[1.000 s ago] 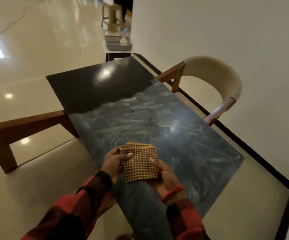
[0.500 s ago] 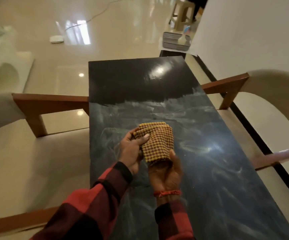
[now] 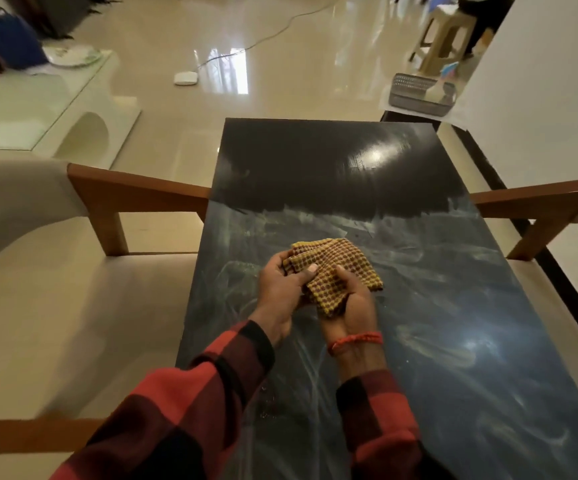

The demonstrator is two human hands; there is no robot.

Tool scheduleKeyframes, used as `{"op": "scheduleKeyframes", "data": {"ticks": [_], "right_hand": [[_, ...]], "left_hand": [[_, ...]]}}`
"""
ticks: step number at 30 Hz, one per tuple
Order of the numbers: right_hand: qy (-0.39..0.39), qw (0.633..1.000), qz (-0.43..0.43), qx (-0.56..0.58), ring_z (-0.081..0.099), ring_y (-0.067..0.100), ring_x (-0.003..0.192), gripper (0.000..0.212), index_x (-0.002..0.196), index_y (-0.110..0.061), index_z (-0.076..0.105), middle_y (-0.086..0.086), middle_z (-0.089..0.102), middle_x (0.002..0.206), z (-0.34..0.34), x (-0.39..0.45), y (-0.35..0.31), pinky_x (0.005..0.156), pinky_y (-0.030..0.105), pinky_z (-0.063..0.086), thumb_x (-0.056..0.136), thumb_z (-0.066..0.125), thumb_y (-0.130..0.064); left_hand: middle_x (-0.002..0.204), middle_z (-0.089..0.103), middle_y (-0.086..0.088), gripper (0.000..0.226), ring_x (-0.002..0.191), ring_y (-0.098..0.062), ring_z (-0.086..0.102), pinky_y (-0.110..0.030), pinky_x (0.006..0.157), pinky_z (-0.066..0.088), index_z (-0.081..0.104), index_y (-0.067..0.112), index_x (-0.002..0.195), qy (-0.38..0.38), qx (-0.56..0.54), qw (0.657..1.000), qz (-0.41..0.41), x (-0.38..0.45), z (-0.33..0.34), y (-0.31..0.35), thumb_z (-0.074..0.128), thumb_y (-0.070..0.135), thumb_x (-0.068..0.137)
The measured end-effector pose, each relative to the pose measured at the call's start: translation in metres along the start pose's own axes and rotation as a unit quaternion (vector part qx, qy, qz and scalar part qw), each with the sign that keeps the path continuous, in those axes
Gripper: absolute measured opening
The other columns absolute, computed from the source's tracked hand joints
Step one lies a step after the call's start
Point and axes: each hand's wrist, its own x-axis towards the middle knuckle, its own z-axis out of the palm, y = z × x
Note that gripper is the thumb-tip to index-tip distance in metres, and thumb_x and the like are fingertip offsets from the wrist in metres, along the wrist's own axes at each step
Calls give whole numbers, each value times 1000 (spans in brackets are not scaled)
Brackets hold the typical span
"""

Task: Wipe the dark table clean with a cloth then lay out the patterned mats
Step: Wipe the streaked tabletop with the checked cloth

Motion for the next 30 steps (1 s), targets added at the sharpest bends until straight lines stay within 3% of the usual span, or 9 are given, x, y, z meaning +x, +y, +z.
{"op": "scheduleKeyframes", "data": {"ticks": [2, 5, 8, 11, 14, 16, 23, 28, 30], "right_hand": [[1, 1000, -26, -18, 53, 32, 132, 44, 143, -7, 51, 14, 54, 144, 6, 7, -9, 110, 51, 41, 101, 51, -22], [-24, 992, -122, 1, 73, 26, 96, 26, 116, -8, 65, 13, 71, 115, 21, 22, -26, 85, 52, 55, 102, 48, -20], [27, 927, -318, -197, 70, 27, 96, 24, 123, -18, 63, 9, 67, 113, 35, 43, -50, 85, 49, 57, 102, 52, -15], [63, 718, -407, -560, 42, 28, 140, 48, 150, -21, 43, 9, 45, 152, 38, 81, -48, 117, 48, 30, 102, 51, -23], [99, 452, -291, -837, -1, 27, 154, 62, 157, -35, 21, 5, 6, 168, 42, 111, -30, 124, 48, -1, 101, 36, -57], [119, 374, -259, -883, -11, 30, 153, 71, 155, -43, 17, 7, -3, 168, 48, 122, -16, 121, 51, -9, 93, 22, -75], [68, 345, -285, -892, -8, 31, 153, 84, 157, -44, 6, 11, -5, 167, 93, 141, 50, 121, 52, -11, 84, 0, -84], [-27, 346, -304, -887, -11, 27, 153, 61, 158, -39, -1, 6, -7, 167, 136, 152, 115, 121, 49, -13, 101, 11, -58], [-75, 349, -313, -880, -9, 22, 154, 59, 159, -34, -3, 2, -6, 168, 148, 153, 137, 122, 46, -11, 104, 14, -48]], "left_hand": [[117, 70, -10, 35, 102, -25, 72, -39, 73, 62, 58, 14, 123, -23, 75, 997, 14, 17, -10, 6, 70, 7, 91], [116, 66, -4, 29, 101, -18, 70, -33, 76, 63, 59, 19, 123, 16, 201, 975, 94, 48, -53, 26, 66, 14, 95], [111, 64, 5, 20, 100, -12, 67, -30, 79, 61, 62, 25, 114, 100, 284, 935, 188, 66, -112, 53, 63, 17, 97], [119, 64, 4, 22, 109, -10, 61, -28, 90, 54, 61, 23, 120, 135, 345, 903, 218, 77, -153, 55, 62, 19, 98], [136, 56, 4, 32, 119, -11, 52, -26, 91, 49, 55, 24, 134, 113, 366, 905, 184, 87, -168, 44, 56, 25, 102], [138, 52, 9, 37, 119, -8, 49, -25, 89, 47, 50, 27, 140, 89, 347, 920, 159, 93, -169, 40, 52, 29, 103], [121, 57, 18, 37, 111, -6, 56, -24, 84, 50, 50, 29, 139, 105, 202, 968, 104, 103, -176, 41, 45, 41, 104], [105, 66, 23, 26, 94, 8, 64, -8, 65, 50, 60, 43, 111, 70, 154, 983, 73, 104, -184, 46, 39, 55, 102], [100, 68, 26, 33, 93, 12, 64, -7, 68, 49, 60, 44, 108, 54, 150, 984, 73, 106, -188, 50, 34, 63, 99]]}}
